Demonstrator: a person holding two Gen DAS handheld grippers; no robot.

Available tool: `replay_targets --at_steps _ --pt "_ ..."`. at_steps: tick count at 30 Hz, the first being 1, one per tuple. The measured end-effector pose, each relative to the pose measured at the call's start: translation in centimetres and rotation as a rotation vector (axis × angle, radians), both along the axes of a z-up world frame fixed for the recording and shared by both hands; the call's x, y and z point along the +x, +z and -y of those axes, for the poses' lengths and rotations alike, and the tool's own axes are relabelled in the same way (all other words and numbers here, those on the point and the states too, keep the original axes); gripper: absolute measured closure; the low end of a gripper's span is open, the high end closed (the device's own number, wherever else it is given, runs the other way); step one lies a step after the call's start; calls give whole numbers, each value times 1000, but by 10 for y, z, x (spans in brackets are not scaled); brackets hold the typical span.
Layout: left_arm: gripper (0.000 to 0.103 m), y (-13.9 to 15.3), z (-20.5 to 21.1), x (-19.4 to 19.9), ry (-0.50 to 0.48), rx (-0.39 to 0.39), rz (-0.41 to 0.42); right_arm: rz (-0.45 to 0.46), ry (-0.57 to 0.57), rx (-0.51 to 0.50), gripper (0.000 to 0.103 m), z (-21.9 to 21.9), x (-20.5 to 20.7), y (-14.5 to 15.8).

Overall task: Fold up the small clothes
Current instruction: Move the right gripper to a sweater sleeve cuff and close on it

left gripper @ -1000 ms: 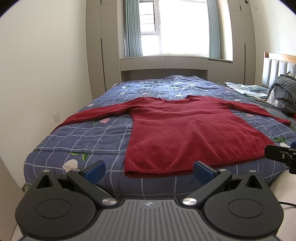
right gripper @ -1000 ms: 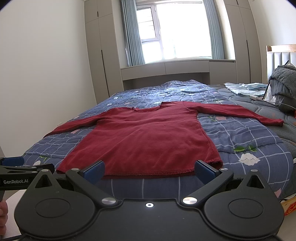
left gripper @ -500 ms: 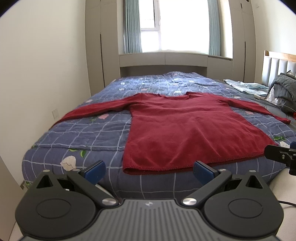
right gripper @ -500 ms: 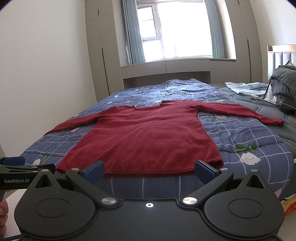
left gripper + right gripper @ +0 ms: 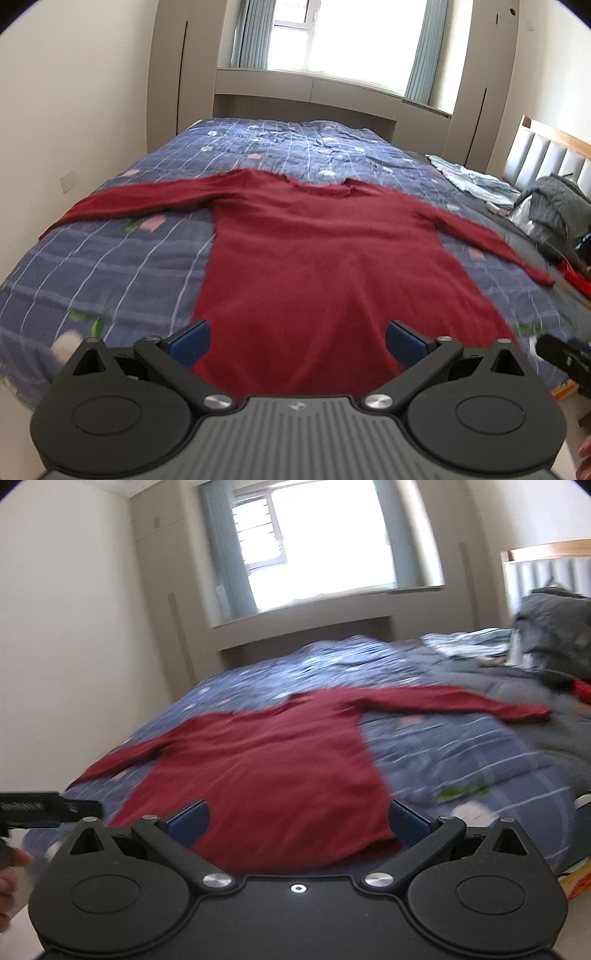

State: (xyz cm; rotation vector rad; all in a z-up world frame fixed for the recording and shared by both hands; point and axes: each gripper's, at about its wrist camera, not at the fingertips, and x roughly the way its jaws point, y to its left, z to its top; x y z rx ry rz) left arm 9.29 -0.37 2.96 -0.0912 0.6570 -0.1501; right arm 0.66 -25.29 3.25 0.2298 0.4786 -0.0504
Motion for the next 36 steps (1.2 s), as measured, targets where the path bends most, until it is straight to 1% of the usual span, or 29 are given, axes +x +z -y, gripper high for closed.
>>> replay_targets --at_steps 6,11,15,19,24,27,30,33,36 --pt "0 9 28 52 -21 64 16 -6 -133 30 0 50 22 -10" --pt "0 3 53 102 -25 99 -22 -49 -228 68 0 91 43 -31" --pt "0 -4 74 146 -28 125 -35 -63 -258 143 0 124 68 -48" --pt "0 -14 101 194 -30 150 -42 -56 -281 139 0 152 93 -55" --pt "0 -27 134 256 -15 133 -35 -39 -338 163 0 205 132 -54" --pt "0 -38 156 292 -15 117 -26 -57 -406 177 0 243 157 -56" --pt "0 -51 178 327 -20 113 -36 -95 -439 213 0 278 179 -61" --pt "0 -62 197 355 -39 99 -28 -120 -479 234 0 305 197 -71" --pt "0 -74 212 375 -47 94 -6 -130 -536 293 1 330 209 -82"
